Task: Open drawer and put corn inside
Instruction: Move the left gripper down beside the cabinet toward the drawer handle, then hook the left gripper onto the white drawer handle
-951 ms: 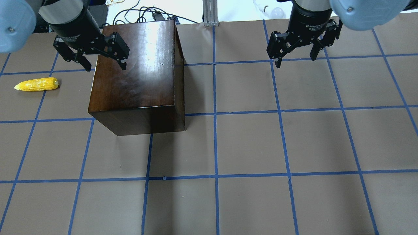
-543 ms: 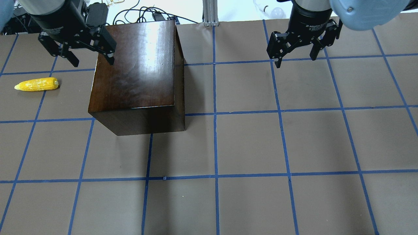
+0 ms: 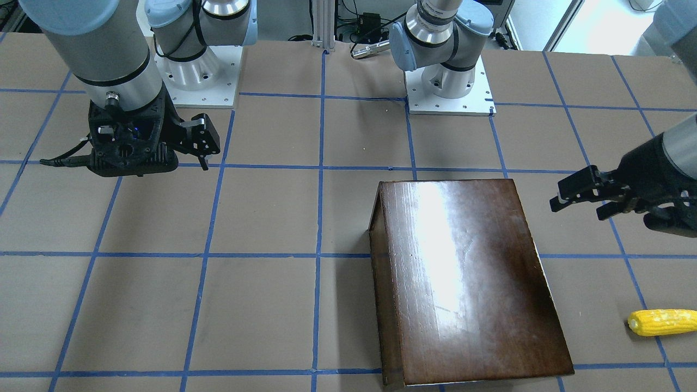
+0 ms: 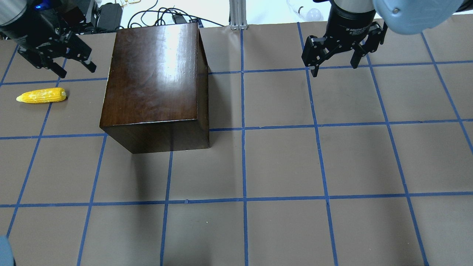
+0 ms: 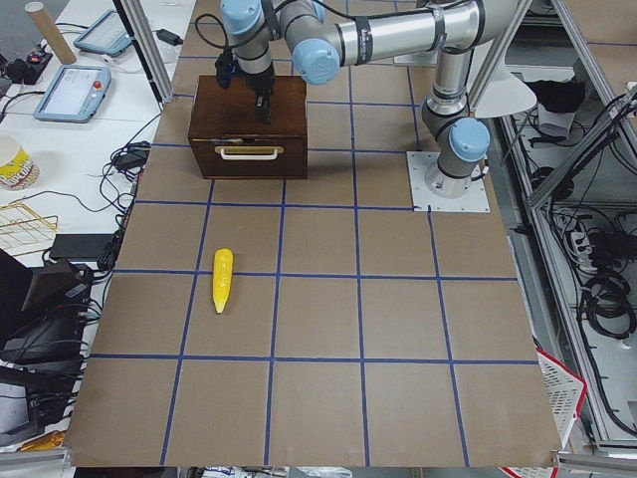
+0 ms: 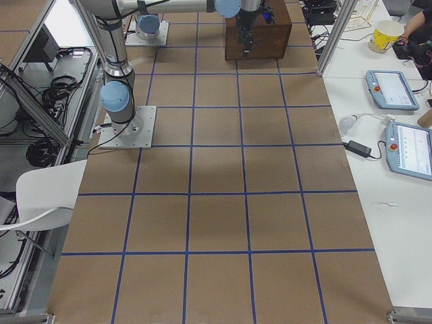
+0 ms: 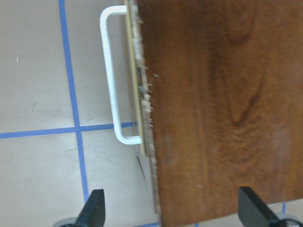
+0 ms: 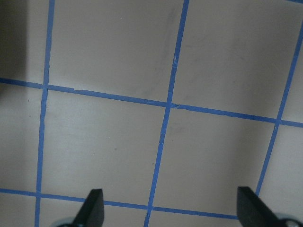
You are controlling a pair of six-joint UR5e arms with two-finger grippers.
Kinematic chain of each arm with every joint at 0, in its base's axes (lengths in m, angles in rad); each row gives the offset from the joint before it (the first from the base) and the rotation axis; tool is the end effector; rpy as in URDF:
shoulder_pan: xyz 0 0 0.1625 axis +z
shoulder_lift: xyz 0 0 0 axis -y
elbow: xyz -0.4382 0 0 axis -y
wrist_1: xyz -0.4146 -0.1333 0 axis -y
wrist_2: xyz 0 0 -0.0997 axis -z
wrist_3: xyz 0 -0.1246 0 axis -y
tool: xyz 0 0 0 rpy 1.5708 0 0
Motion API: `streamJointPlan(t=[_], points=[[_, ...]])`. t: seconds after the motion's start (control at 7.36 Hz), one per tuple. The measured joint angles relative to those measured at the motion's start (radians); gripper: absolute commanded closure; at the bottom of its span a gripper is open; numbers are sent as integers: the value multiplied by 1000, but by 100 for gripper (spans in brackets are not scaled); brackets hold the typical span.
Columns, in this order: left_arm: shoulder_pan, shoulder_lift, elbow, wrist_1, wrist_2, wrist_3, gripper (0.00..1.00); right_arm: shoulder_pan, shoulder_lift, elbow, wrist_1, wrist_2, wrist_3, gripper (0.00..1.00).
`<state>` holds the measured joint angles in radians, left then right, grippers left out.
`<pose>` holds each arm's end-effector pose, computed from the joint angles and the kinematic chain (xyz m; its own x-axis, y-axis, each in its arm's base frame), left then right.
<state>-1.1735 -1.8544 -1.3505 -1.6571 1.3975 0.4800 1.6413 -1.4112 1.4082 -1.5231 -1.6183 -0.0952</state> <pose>0.0959 -0.6285 0.4207 -0.9735 0.0620 0.2201 0.0755 0.9957 0.0535 0.1678 -0.5679 0.4676 -0.9850 -0.1669 0.0430 -0.1648 0.9851 0.0490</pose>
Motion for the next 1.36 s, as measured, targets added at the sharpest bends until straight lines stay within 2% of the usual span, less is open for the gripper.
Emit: streamJointPlan(t=[0.27, 0.68, 1.36], points=[[54, -81, 19, 36, -46, 70, 0, 0, 0, 0, 0, 0, 0, 0], [81, -161, 20, 79, -84, 75, 0, 0, 0, 0, 0, 0, 0, 0], [69, -203, -7, 112, -134, 28, 1, 0, 0, 0, 0, 0, 0, 0]])
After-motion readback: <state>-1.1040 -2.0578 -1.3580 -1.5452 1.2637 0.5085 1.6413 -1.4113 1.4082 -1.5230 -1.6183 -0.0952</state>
